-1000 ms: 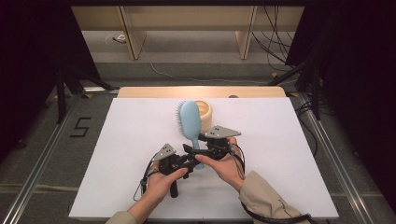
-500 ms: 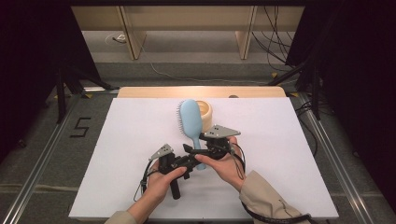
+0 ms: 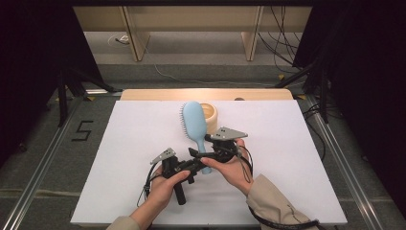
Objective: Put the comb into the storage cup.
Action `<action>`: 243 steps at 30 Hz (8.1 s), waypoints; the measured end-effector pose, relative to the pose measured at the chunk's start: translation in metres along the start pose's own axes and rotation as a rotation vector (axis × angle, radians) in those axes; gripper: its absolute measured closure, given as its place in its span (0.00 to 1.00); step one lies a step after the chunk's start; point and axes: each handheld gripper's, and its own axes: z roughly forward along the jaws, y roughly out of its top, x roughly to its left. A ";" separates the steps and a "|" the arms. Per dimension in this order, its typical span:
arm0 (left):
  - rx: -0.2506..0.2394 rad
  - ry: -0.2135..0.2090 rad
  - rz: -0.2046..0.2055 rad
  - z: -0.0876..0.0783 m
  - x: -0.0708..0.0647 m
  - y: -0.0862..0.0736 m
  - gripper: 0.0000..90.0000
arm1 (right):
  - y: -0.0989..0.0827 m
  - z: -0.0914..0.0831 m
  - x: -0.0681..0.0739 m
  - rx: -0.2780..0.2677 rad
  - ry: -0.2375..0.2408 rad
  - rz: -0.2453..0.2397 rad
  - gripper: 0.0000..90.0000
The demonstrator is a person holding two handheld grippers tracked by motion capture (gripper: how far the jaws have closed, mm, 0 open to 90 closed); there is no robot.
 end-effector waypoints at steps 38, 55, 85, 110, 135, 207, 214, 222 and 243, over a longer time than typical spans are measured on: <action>-0.022 -0.012 -0.008 -0.003 0.002 0.004 0.73 | 0.050 -0.022 -0.016 -0.052 -0.013 0.035 0.01; -0.023 -0.013 -0.011 -0.003 0.002 0.004 0.73 | 0.073 -0.011 -0.017 -0.044 -0.005 0.041 0.01; -0.023 -0.018 -0.009 -0.003 0.001 0.004 0.73 | 0.102 0.023 -0.024 0.025 -0.031 0.088 0.01; -0.026 -0.015 -0.010 -0.004 0.001 0.004 0.73 | 0.107 0.039 -0.025 0.072 -0.043 0.117 0.04; -0.020 -0.007 -0.002 -0.003 0.002 0.003 0.73 | 0.104 0.041 -0.023 0.114 -0.046 0.146 0.19; 0.198 0.457 0.539 -0.032 -0.004 0.022 0.00 | 0.098 0.000 -0.028 -0.111 -0.057 0.126 0.22; 0.176 0.468 0.563 -0.048 0.002 0.025 0.00 | 0.099 -0.005 -0.033 -0.141 -0.079 0.122 0.22; 0.150 0.490 0.560 -0.061 0.007 0.028 0.00 | 0.102 -0.007 -0.037 -0.158 -0.102 0.108 0.22; 0.151 0.516 0.564 -0.067 0.012 0.028 0.00 | 0.113 -0.014 -0.045 -0.192 -0.140 0.092 0.22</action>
